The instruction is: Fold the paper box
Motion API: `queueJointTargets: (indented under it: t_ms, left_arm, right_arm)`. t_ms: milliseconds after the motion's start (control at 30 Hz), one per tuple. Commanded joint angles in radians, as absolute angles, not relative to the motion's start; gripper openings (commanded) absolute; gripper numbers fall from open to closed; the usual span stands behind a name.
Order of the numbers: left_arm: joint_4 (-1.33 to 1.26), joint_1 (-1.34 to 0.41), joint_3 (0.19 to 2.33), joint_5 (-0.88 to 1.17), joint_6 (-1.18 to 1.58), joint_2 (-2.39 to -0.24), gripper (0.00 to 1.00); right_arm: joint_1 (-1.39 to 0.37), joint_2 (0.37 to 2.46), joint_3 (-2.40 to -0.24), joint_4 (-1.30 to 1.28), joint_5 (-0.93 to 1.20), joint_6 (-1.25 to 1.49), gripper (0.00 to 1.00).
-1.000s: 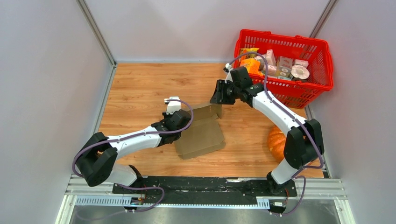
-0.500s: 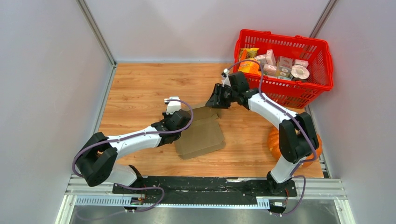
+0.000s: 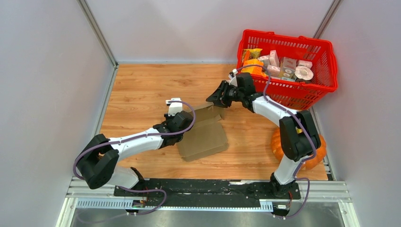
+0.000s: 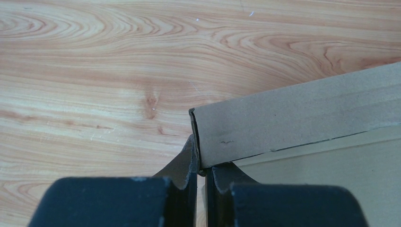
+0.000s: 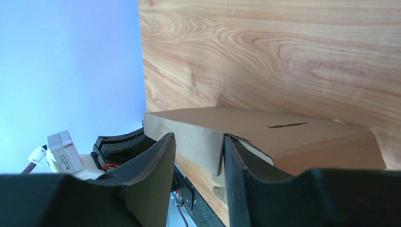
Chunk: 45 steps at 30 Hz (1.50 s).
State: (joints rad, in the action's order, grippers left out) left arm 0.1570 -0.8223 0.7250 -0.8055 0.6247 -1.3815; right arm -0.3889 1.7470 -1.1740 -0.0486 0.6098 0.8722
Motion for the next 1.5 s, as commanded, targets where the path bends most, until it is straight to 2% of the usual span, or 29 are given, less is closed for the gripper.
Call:
queueJointTargets:
  t_ms: [0,67,100,400,433,467,500,533,600,700,767,800,867,900,1000,1300,1467]
  left_arm:
    - [0.19,-0.822,0.713,-0.767,0.627,-1.374,0.0]
    - [0.184,-0.822,0.713,-0.767,0.627,-1.373,0.0]
    - [0.184,-0.824,0.715,-0.765,0.627,-1.374,0.0]
    - [0.198,-0.822,0.707,-0.778,0.647,-1.365,0.0]
    - [0.199,-0.824,0.703,-0.778,0.65,-1.362,0.0]
    - [0.196,-0.822,0.698,-0.779,0.652,-1.356,0.0]
    - [0.193,-0.822,0.696,-0.784,0.653,-1.356,0.0]
    - [0.193,-0.822,0.693,-0.785,0.657,-1.355,0.0]
    - [0.199,-0.822,0.695,-0.779,0.658,-1.351,0.0]
    - [0.193,-0.822,0.686,-0.775,0.663,-1.348,0.0]
    - [0.19,-0.822,0.684,-0.776,0.664,-1.348,0.0]
    - [0.186,-0.824,0.681,-0.775,0.666,-1.348,0.0]
    - [0.187,-0.822,0.684,-0.77,0.666,-1.356,0.0]
    - [0.189,-0.822,0.69,-0.767,0.664,-1.358,0.0]
    - [0.189,-0.822,0.692,-0.768,0.666,-1.361,0.0]
    - [0.207,-0.822,0.703,-0.767,0.658,-1.358,0.0]
    - [0.198,-0.822,0.695,-0.765,0.658,-1.353,0.0]
  right_arm:
    - [-0.383,1.756,-1.17,0.029,0.627,0.998,0.3]
    - [-0.383,1.753,-1.158,0.032,0.62,1.018,0.13]
    - [-0.383,1.752,-1.141,0.035,0.617,1.029,0.0]
    - [-0.368,1.723,-1.052,0.161,0.601,1.077,0.02]
    - [-0.364,1.712,-1.03,0.223,0.609,1.084,0.15]
    - [-0.361,1.691,-1.01,0.225,0.611,1.05,0.34]
    - [-0.359,1.677,-1.025,0.177,0.595,0.998,0.59]
    - [-0.364,1.658,-1.043,0.017,0.565,0.918,0.63]
    - [-0.377,1.576,-1.039,-0.108,0.425,0.751,0.69]
    - [-0.403,1.453,-0.93,-0.161,0.246,0.639,0.69]
    - [-0.458,1.425,-0.894,-0.207,0.082,0.594,0.64]
    - [-0.48,1.419,-0.868,-0.212,0.039,0.563,0.56]
    - [-0.55,1.424,-0.847,-0.196,-0.088,0.539,0.47]
    - [-0.573,1.434,-0.838,-0.184,-0.119,0.528,0.3]
    - [-0.644,1.512,-0.86,-0.141,-0.199,0.462,0.0]
    - [-0.693,1.669,-0.96,-0.086,-0.406,0.41,0.0]
    - [-0.692,1.695,-0.97,-0.029,-0.419,0.387,0.0]
